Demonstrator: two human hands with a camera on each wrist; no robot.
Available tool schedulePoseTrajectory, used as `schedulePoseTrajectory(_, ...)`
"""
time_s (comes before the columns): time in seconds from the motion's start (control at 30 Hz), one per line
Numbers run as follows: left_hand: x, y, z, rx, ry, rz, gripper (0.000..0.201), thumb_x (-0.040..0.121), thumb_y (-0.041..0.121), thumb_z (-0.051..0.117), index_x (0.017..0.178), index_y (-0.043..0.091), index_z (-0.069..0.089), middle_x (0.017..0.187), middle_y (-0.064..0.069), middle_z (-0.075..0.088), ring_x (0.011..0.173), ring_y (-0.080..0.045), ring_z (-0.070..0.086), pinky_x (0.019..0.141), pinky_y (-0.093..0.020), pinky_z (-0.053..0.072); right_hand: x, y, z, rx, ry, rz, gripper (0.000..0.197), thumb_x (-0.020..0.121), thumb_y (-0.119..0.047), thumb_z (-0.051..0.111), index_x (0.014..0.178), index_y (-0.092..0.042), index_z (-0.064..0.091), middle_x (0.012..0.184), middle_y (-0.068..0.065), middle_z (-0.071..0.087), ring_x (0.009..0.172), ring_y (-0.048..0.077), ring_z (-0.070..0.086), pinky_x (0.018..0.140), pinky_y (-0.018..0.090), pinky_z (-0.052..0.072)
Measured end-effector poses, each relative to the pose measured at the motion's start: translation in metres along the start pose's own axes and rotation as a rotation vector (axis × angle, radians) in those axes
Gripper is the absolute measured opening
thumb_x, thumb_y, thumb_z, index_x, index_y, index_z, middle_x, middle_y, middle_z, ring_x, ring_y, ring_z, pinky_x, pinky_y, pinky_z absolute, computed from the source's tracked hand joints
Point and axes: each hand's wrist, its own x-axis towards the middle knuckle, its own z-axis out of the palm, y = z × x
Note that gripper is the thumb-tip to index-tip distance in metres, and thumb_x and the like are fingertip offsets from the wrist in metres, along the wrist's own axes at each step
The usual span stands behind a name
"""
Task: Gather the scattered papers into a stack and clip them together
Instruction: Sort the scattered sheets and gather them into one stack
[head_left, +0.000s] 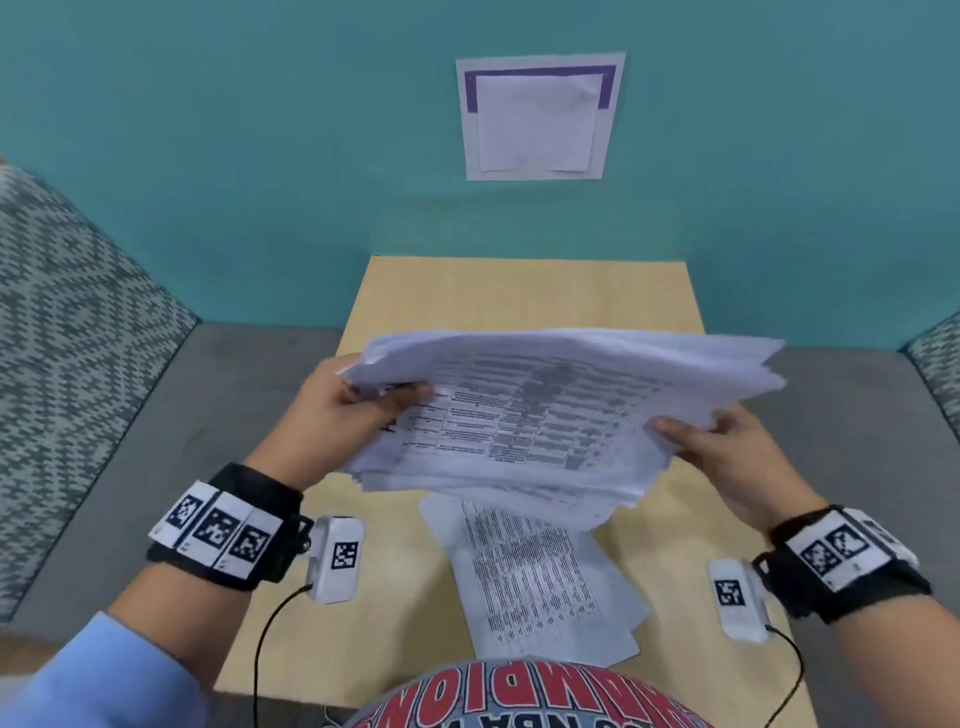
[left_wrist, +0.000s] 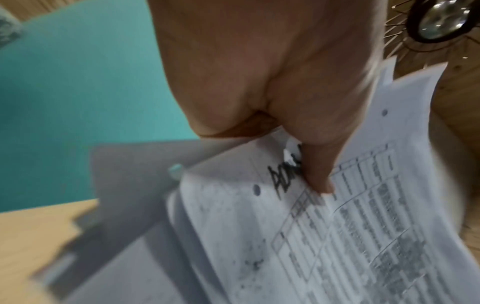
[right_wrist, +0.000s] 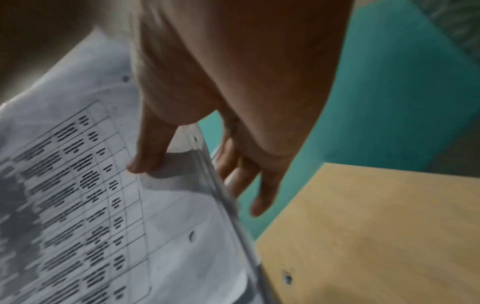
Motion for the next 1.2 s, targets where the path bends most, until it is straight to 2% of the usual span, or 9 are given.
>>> schedulePoseTrajectory(0.13, -0.004, -0.007, 0.005, -0.191, 0.095, 0.017, 0.022, 0.09, 0.013, 0.081, 0.1, 0.033, 0.084, 0.105, 0.012, 0.084, 0.099, -0.006, 0.076, 0.091, -0.026, 0.062, -0.004, -0.04, 0.019, 0.007, -0.016, -0.184, 0.032, 0.072, -0.007, 0.084, 0.103, -0.014, 0.079, 0.104, -0.001, 0.084, 0.1, 0.019, 0.08, 0.084, 0.027, 0.062)
schedulePoseTrajectory(0.33, -0.016, -0.08, 0.032, -0.196, 0.027, -0.186, 0.022, 0.081, 0.018, 0.092, 0.098, 0.027, 0.081, 0.095, 0.015, 0.084, 0.09, 0.001, 0.077, 0.084, -0.022, 0.063, -0.014, 0.012, 0.027, -0.109, 0.067, -0.171, 0.032, 0.079, 0.006, 0.084, 0.093, -0.022, 0.074, 0.08, -0.025, 0.08, 0.075, -0.01, 0.073, 0.07, 0.012, 0.058)
schedulePoseTrajectory(0.47, -0.031, -0.164, 0.067, -0.06, -0.157, -0.441, 0.027, 0.085, 0.023, 0.09, 0.109, 0.018, 0.08, 0.101, 0.002, 0.085, 0.094, -0.015, 0.081, 0.096, -0.054, 0.061, -0.011, 0.103, 0.016, -0.351, 0.002, 0.055, 0.02, 0.084, -0.006, 0.085, 0.098, -0.02, 0.082, 0.094, 0.001, 0.084, 0.089, 0.013, 0.075, 0.087, 0.047, 0.062)
schedulePoseTrajectory(0.57, -0.029, -0.188, 0.071, -0.071, -0.099, -0.519, 0.047, 0.075, 0.043, 0.094, 0.113, 0.018, 0.08, 0.107, 0.0, 0.085, 0.101, -0.018, 0.08, 0.097, -0.055, 0.062, -0.003, 0.117, 0.016, -0.439, 0.024, 0.062, 0.025, 0.091, -0.003, 0.077, 0.086, -0.027, 0.081, 0.09, 0.005, 0.081, 0.083, 0.017, 0.071, 0.077, 0.036, 0.056)
schedulePoseTrajectory(0.7, -0.02, -0.171, 0.064, -0.146, 0.046, -0.38, 0.02, 0.091, 0.022, 0.084, 0.11, 0.017, 0.081, 0.104, -0.001, 0.085, 0.099, -0.019, 0.08, 0.09, -0.043, 0.063, -0.006, 0.088, 0.021, -0.313, 0.116, -0.021, 0.018, 0.095, -0.008, 0.074, 0.094, -0.025, 0.077, 0.083, -0.022, 0.08, 0.075, -0.009, 0.072, 0.071, 0.013, 0.056)
schedulePoseTrajectory(0.77, -0.019, -0.168, 0.06, -0.204, 0.06, -0.297, 0.017, 0.09, 0.016, 0.084, 0.107, 0.017, 0.082, 0.102, 0.0, 0.085, 0.096, -0.015, 0.081, 0.084, -0.028, 0.061, -0.012, 0.082, 0.02, -0.252, 0.155, -0.073, 0.016, 0.094, -0.008, 0.075, 0.1, -0.022, 0.076, 0.084, -0.022, 0.08, 0.075, -0.01, 0.071, 0.069, 0.007, 0.053)
schedulePoseTrajectory(0.9, -0.021, -0.177, 0.064, -0.134, -0.045, -0.312, 0.031, 0.084, 0.012, 0.09, 0.112, 0.019, 0.08, 0.105, 0.002, 0.084, 0.094, -0.01, 0.078, 0.08, -0.021, 0.058, -0.015, 0.095, 0.016, -0.318, 0.039, -0.004, 0.028, 0.086, -0.009, 0.084, 0.104, -0.029, 0.076, 0.098, -0.011, 0.081, 0.088, 0.002, 0.074, 0.076, 0.015, 0.057)
schedulePoseTrajectory(1.07, -0.015, -0.183, 0.069, -0.026, -0.05, -0.319, 0.019, 0.088, 0.03, 0.083, 0.09, 0.011, 0.079, 0.085, -0.012, 0.077, 0.078, -0.02, 0.067, 0.071, -0.033, 0.05, 0.0, 0.099, 0.018, -0.419, 0.019, 0.058, 0.017, 0.093, -0.011, 0.076, 0.09, -0.027, 0.081, 0.086, -0.001, 0.081, 0.077, 0.011, 0.069, 0.071, 0.027, 0.05)
schedulePoseTrajectory(1.2, -0.007, -0.165, 0.06, -0.118, 0.01, -0.258, 0.01, 0.092, 0.011, 0.082, 0.101, 0.015, 0.083, 0.096, 0.002, 0.084, 0.086, -0.01, 0.076, 0.076, -0.024, 0.06, -0.002, 0.08, 0.017, -0.353, 0.071, -0.047, 0.011, 0.092, -0.01, 0.077, 0.094, -0.02, 0.082, 0.09, -0.007, 0.081, 0.08, 0.003, 0.071, 0.073, 0.015, 0.053)
